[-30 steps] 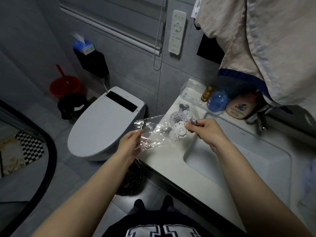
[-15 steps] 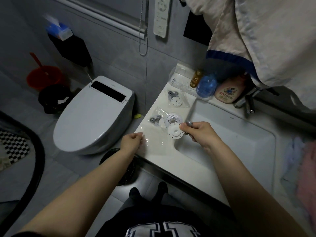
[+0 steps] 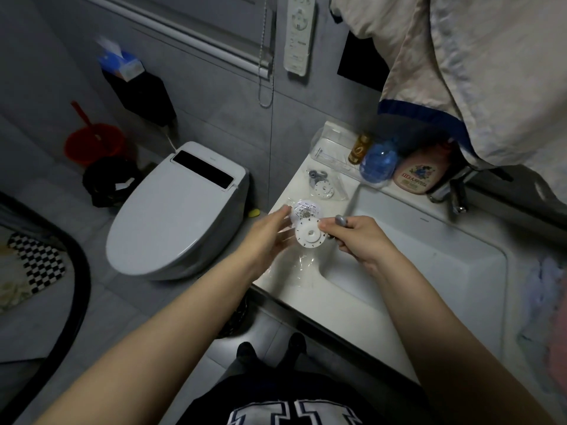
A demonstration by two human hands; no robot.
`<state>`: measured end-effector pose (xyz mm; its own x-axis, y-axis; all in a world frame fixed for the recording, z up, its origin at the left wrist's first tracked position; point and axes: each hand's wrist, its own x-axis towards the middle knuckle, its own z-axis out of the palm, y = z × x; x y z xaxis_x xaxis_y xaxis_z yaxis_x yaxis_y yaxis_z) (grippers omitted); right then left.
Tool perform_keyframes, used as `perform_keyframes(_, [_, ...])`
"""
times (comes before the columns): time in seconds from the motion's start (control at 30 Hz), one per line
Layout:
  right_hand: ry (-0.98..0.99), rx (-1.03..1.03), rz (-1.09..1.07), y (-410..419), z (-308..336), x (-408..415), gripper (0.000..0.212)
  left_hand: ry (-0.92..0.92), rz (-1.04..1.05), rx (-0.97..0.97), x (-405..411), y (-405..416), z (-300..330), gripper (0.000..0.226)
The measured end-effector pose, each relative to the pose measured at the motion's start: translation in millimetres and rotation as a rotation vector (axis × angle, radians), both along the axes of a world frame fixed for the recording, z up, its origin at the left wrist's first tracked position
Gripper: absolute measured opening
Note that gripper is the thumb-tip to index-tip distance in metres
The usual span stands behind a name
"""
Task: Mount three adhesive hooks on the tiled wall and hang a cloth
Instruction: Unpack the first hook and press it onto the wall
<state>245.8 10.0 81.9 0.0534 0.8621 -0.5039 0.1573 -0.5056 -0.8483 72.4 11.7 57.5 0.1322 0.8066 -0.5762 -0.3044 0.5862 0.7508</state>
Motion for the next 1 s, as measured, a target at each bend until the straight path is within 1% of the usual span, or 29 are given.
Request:
perform_keyframes(0.03, [0.001, 0.007, 0.016, 2, 1, -2, 0.011, -0.134, 0.018, -0.045, 2, 1, 7, 0.023])
perform_keyframes(0.07, [0.006, 0.014, 0.028, 4, 3, -4, 0.012, -0.217, 0.039, -0.065, 4, 1, 10, 0.023])
perform_keyframes(0.1, [0.013, 0.021, 0.032, 6, 4, -5, 0.012, -0.262, 0.058, -0.065, 6, 2, 14, 0.021])
perform_keyframes(0.17, [0.03, 0.045, 0.026, 8, 7, -8, 0.011, -0.284, 0.103, -0.052, 7, 3, 17, 0.016])
perform_keyframes(0.23, [0.051, 0.079, 0.022, 10, 10, -12, 0.008, -0.293, 0.154, -0.046, 8, 4, 21, 0.017])
perform_keyframes(0.37, [0.086, 0.107, -0.01, 13, 12, -16, 0.019, -0.392, 0.214, -0.019, 10, 7, 29, 0.021])
perform_keyframes(0.47, [0.109, 0.103, -0.022, 15, 13, -18, 0.011, -0.449, 0.249, -0.019, 9, 8, 32, 0.021])
perform_keyframes(0.53, [0.116, 0.117, -0.006, 16, 13, -17, 0.014, -0.463, 0.273, -0.021, 8, 9, 33, 0.024])
perform_keyframes(0.57, [0.113, 0.126, 0.006, 16, 13, -16, 0.019, -0.453, 0.292, -0.019, 8, 10, 33, 0.025])
perform_keyframes(0.6, [0.114, 0.127, 0.014, 15, 14, -15, 0.024, -0.435, 0.308, -0.017, 7, 11, 33, 0.024])
perform_keyframes(0.67, [0.133, 0.121, 0.014, 14, 16, -12, 0.026, -0.388, 0.328, -0.016, 5, 12, 33, 0.024])
perform_keyframes(0.73, [0.172, 0.113, -0.004, 15, 20, -8, 0.022, -0.354, 0.328, -0.009, 3, 14, 34, 0.024])
perform_keyframes(0.83, [0.255, 0.118, -0.043, 19, 30, -7, 0.005, -0.374, 0.304, -0.038, 2, 14, 35, 0.019])
perform_keyframes(0.93, [0.287, 0.159, -0.061, 24, 40, -12, 0.02, -0.431, 0.259, -0.068, 3, 13, 40, 0.019])
perform_keyframes(1.0, [0.283, 0.188, -0.057, 26, 43, -16, 0.023, -0.448, 0.244, -0.056, 3, 11, 42, 0.021])
